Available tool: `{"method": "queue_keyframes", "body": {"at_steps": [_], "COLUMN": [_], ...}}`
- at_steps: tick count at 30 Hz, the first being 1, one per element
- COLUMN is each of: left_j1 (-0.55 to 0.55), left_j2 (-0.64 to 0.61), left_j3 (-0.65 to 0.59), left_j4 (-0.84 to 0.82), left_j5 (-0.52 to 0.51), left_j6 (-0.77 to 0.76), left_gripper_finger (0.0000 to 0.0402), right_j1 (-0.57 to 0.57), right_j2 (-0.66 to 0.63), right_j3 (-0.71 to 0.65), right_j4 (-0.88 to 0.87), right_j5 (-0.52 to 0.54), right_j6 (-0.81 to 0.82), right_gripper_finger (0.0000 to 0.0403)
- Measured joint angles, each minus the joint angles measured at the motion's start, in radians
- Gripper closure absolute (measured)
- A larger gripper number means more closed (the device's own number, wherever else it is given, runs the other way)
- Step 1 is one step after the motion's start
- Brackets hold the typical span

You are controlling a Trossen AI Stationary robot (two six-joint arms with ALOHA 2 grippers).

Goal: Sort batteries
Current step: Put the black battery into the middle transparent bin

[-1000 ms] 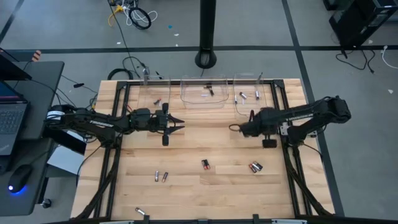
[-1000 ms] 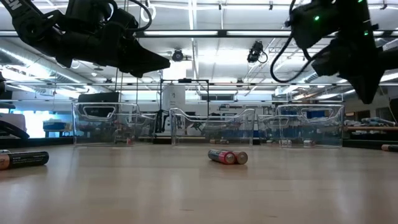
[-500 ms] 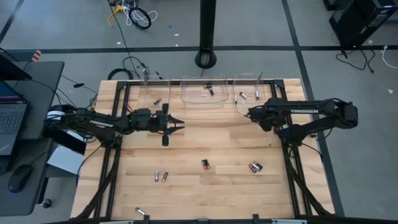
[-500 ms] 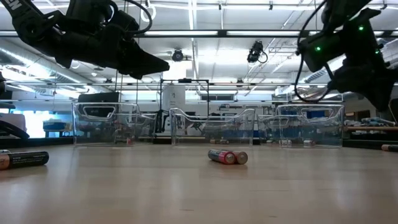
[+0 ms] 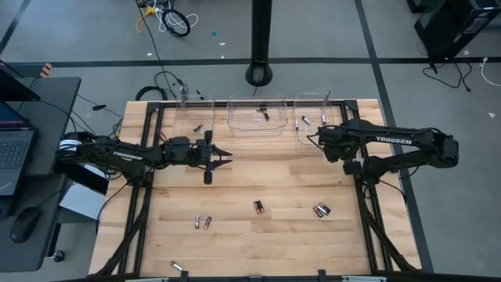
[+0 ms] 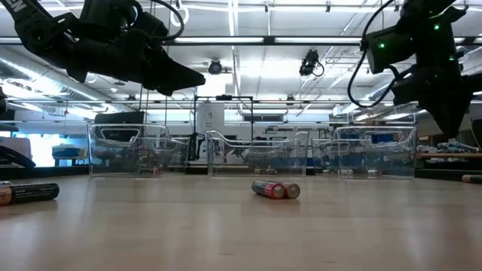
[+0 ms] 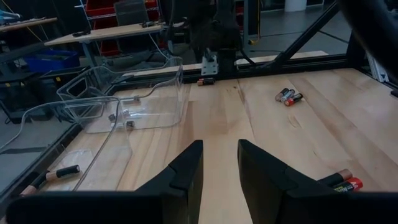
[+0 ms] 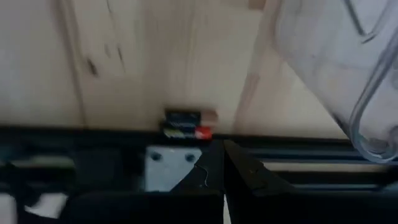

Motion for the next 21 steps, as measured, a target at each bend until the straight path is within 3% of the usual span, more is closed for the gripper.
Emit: {"method": "queue_keyframes", "body": {"at_steps": [4, 21], "left_j1": [0.000, 0.000], "left_j2": [0.000, 0.000], "left_j3": [0.000, 0.000], "left_j4": [0.000, -0.007], "left_j5": [0.000, 0.000], "left_j6": [0.000, 0.000], "left_gripper_finger": [0.0296, 0.0296], "right_j1": [0.000, -0.042], "right_j2": [-0.009, 0.089], "right_j3": [0.035, 0.053], "right_j4": [0.023, 0.276], "right_j5": [-0.050, 0.000], "right_j6": [0.096, 0.175], "right_gripper_finger": [0.0396, 0.0396]}}
